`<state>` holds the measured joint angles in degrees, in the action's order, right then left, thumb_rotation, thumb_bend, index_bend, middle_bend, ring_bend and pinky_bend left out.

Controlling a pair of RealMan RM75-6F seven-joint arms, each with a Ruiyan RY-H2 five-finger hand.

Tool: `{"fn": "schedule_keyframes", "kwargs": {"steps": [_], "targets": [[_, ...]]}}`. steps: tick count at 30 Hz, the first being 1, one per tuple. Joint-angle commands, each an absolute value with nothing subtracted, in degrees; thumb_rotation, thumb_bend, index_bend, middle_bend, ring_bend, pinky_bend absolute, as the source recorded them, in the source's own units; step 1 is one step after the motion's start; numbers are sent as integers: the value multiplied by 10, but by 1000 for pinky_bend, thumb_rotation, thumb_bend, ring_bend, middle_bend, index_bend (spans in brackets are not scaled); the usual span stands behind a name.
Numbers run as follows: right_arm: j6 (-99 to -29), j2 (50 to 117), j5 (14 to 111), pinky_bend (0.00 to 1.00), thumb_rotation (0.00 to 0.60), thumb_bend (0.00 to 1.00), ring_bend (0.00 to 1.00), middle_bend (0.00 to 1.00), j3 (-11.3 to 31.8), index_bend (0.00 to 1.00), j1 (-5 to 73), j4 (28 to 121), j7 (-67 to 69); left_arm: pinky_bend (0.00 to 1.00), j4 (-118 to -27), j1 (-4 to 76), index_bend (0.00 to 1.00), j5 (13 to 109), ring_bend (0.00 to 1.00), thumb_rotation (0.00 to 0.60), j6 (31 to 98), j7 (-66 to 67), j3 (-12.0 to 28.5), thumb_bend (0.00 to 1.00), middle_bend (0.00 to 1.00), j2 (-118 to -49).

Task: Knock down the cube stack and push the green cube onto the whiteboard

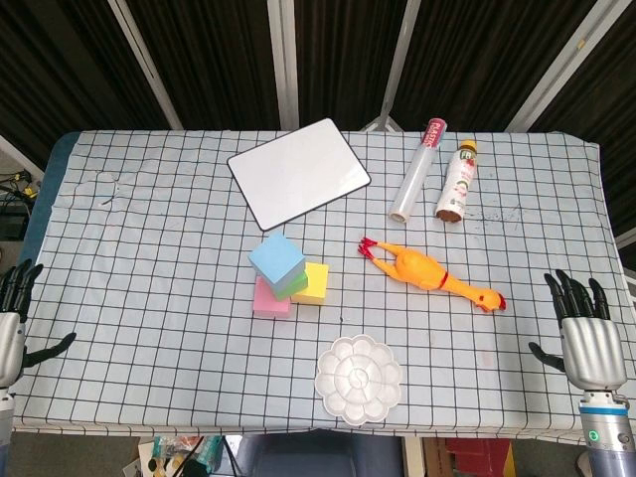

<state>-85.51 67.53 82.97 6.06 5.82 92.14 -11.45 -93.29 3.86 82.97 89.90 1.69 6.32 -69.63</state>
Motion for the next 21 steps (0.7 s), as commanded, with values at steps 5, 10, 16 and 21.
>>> {"fn": "schedule_keyframes", "kwargs": {"steps": [5, 10, 16, 21], "targets": [[-857, 674, 836, 37, 600, 27, 129, 67, 57, 75, 57, 924, -115, 0, -934, 39, 44, 836, 0, 600, 900, 21, 61, 156, 0, -697], [-858, 672, 836, 37, 600, 26, 129, 67, 57, 75, 56, 925, -110, 0, -933, 40, 43, 841, 0, 600, 898, 26, 57, 157, 0, -699], [-853, 670, 835, 37, 600, 27, 128, 67, 56, 75, 57, 923, -109, 0, -936, 46, 38, 834, 0, 600, 880, 32, 55, 157, 0, -697], [-859, 666, 839, 37, 600, 27, 129, 67, 55, 75, 54, 925, -99, 0, -936, 55, 36, 834, 0, 600, 857, 34, 49, 157, 0, -696]]}}
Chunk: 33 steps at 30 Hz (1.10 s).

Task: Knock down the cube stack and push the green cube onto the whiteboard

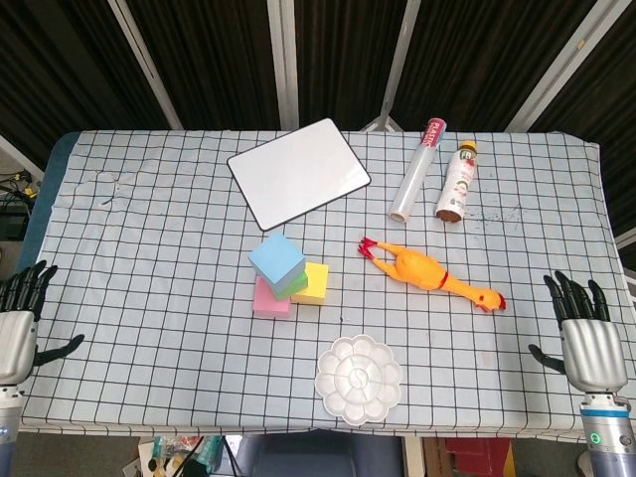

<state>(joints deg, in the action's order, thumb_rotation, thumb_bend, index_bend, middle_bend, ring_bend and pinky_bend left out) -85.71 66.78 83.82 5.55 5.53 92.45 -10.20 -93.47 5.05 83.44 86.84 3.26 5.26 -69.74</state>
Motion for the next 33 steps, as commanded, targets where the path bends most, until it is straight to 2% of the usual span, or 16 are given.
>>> {"fn": "schedule_keyframes", "kwargs": {"steps": [1, 9, 19, 33], "targets": [[-859, 666, 839, 37, 600, 27, 129, 67, 55, 75, 54, 924, -98, 0, -937, 59, 35, 834, 0, 600, 847, 35, 46, 157, 0, -693], [-857, 664, 836, 37, 600, 26, 129, 67, 57, 75, 54, 924, -93, 0, -961, 102, 33, 812, 0, 600, 776, 56, 58, 157, 0, -675], [-856, 662, 832, 37, 600, 27, 128, 67, 59, 75, 54, 924, -88, 0, -1022, 216, 26, 705, 0, 600, 611, 174, 92, 157, 3, -668], [-854, 660, 829, 37, 600, 26, 128, 67, 61, 75, 54, 924, -81, 0, -1060, 321, 22, 561, 0, 600, 518, 281, 96, 156, 6, -701]]}}
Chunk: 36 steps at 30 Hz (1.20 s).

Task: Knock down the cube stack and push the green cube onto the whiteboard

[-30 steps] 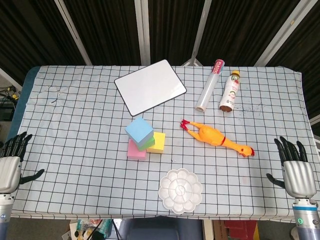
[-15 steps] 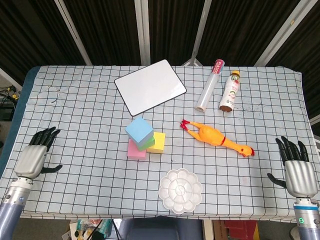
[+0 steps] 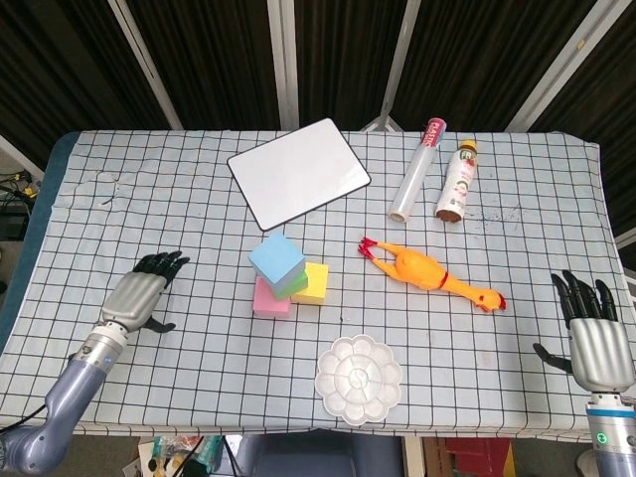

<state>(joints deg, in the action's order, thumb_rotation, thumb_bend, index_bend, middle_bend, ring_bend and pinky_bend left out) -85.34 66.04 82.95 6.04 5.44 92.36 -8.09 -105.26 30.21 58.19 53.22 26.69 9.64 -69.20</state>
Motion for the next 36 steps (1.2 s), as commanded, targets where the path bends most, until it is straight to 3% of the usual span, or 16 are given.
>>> {"fn": "schedule_keyframes", "kwargs": {"steps": [1, 16, 36], "targets": [[-854, 660, 829, 37, 600, 26, 128, 67, 60, 75, 54, 923, -80, 0, -1061, 330, 22, 550, 0, 600, 514, 290, 94, 156, 6, -706], [-858, 654, 828, 37, 600, 27, 129, 67, 63, 80, 51, 923, -64, 0, -1034, 464, 13, 385, 0, 600, 518, 406, 81, 156, 9, -807], [-852, 650, 827, 37, 600, 27, 128, 67, 63, 101, 53, 923, -53, 0, -994, 553, 13, 340, 0, 600, 599, 476, 87, 156, 14, -912]]}}
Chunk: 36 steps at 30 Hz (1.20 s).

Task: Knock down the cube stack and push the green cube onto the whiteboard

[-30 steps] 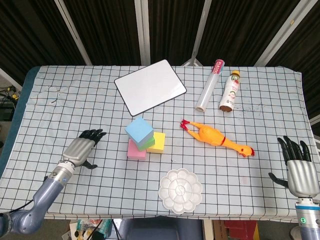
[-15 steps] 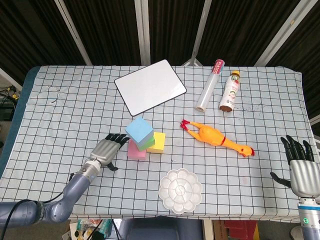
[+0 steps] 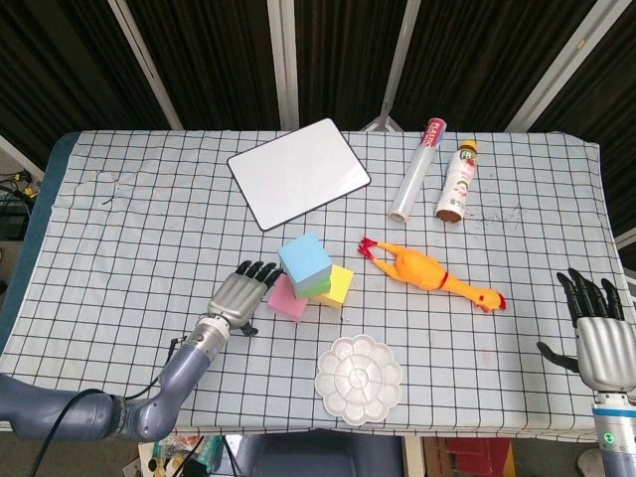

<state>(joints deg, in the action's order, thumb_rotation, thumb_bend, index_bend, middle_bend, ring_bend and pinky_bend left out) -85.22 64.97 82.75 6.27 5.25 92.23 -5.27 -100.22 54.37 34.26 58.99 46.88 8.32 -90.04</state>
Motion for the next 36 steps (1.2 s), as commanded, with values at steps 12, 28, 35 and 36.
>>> {"fn": "schedule_keyframes", "kwargs": {"steps": [12, 28, 35, 36], "targets": [[-848, 650, 829, 37, 600, 26, 129, 67, 60, 106, 54, 925, -57, 0, -948, 577, 13, 376, 0, 600, 638, 489, 94, 156, 17, -965], [-842, 647, 829, 36, 600, 26, 129, 67, 57, 112, 55, 926, -51, 45, -875, 575, 37, 439, 31, 600, 590, 437, 72, 167, 57, -1014], [-841, 647, 830, 37, 600, 27, 129, 67, 57, 112, 55, 926, -48, 377, -865, 561, 212, 490, 347, 600, 604, 408, 68, 367, 350, -1010], [-841, 647, 830, 37, 600, 26, 128, 67, 57, 112, 56, 926, -48, 419, -866, 558, 242, 497, 385, 600, 607, 404, 68, 393, 388, -1007]]}}
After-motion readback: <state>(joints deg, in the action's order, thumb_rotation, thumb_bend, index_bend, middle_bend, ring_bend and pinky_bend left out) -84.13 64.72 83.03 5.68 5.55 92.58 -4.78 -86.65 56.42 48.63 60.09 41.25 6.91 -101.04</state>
